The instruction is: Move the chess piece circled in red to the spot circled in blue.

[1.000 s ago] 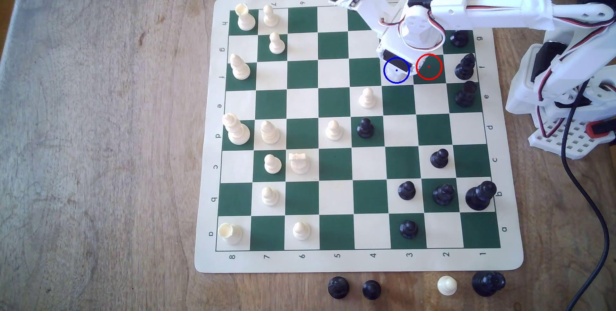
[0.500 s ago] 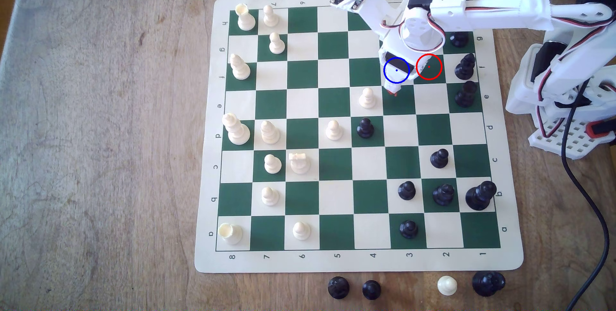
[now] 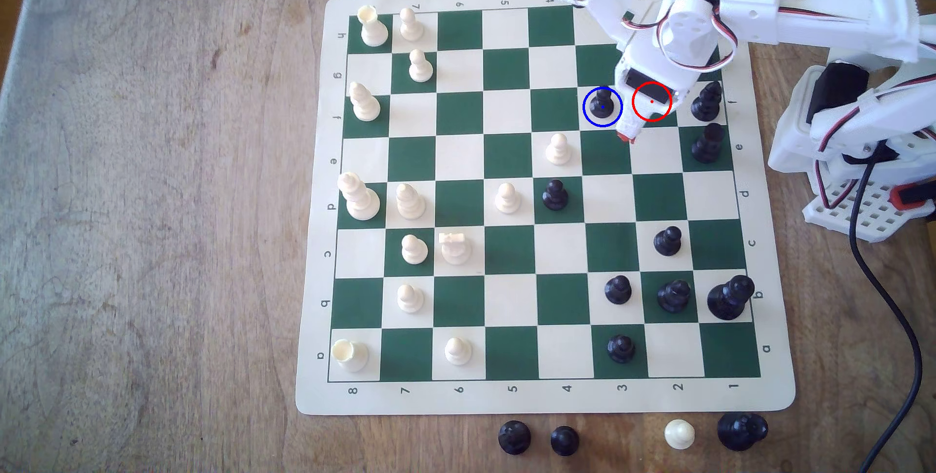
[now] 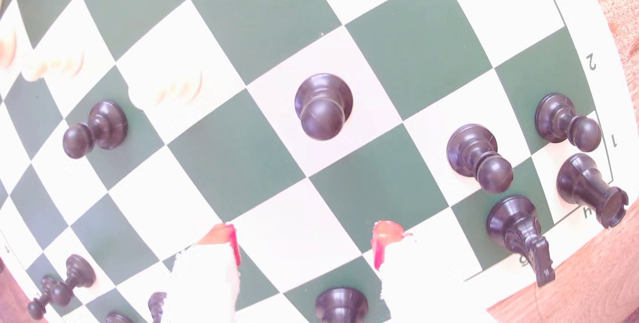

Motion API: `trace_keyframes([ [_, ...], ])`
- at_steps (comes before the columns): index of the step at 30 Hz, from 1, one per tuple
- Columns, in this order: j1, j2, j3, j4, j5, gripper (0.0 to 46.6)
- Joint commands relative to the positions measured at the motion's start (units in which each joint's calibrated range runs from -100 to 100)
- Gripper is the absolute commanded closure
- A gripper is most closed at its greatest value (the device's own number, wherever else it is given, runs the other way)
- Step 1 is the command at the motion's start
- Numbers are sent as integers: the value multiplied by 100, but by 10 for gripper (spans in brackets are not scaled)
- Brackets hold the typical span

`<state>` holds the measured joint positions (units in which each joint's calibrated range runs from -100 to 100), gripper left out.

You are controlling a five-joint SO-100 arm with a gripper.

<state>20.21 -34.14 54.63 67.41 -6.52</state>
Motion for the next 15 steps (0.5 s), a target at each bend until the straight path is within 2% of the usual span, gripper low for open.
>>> trace_keyframes([
  [1,-100,-1238,348,343,24,254],
  [5,-124,-1849,638,384,15,262],
  [9,-398,-2511,956,368,-20,249],
  [12,-804,-2910,1291,311,-78,238],
  [15,-843,-3046,1436,294,-132,235],
])
